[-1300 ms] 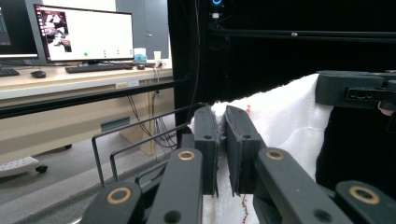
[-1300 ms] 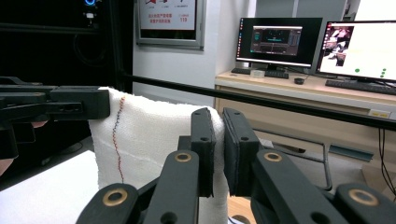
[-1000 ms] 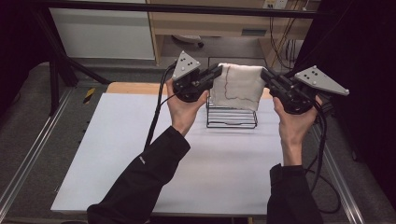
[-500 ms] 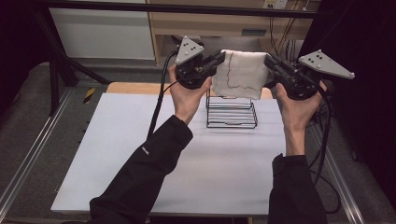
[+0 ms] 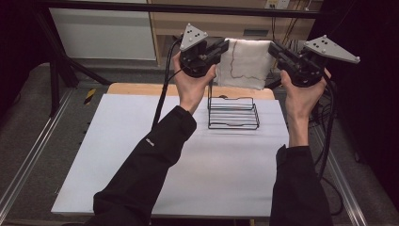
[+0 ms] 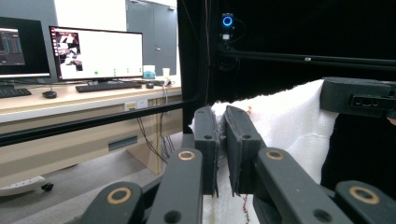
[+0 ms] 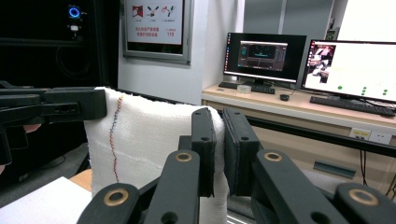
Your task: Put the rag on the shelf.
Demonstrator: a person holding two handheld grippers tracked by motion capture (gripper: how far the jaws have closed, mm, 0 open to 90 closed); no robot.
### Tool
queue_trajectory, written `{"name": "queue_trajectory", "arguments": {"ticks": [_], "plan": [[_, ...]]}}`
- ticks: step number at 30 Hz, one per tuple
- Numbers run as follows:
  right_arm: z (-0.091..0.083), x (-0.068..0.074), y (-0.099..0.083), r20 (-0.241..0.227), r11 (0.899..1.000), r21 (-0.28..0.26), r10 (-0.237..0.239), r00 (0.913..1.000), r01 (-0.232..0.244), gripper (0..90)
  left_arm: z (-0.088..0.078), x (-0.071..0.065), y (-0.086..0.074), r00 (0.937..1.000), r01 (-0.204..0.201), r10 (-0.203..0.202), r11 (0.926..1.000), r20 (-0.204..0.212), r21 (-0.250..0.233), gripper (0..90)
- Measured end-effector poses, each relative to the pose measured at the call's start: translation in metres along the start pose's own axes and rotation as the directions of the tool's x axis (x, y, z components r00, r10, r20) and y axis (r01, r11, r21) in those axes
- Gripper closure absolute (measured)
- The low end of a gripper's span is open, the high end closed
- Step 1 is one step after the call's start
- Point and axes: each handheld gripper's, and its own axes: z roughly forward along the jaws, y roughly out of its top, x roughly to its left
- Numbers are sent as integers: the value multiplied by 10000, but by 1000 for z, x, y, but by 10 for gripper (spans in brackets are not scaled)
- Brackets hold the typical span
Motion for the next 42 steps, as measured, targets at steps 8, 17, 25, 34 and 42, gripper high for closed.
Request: {"name": "queue_trajectory", "arguments": {"ticks": [8,17,25,34,42], "plan": [[12,-6,9,30,10000,-36,-19,10000,19,837,8,6,7,9999,123,-124,9999,-119,-71,833],[24,-14,9,56,10000,4,87,9999,-87,837,20,11,8,9995,114,-116,9999,-302,-63,833],[36,-22,11,90,9999,95,111,9999,-112,837,32,17,8,9989,34,-32,10000,-470,35,833],[44,-27,8,59,9998,93,150,9999,-151,837,37,22,3,9985,-47,52,9999,-553,97,833],[54,-30,3,14,9995,299,80,10000,-81,837,44,30,-3,9979,-64,80,9996,-641,265,833]]}}
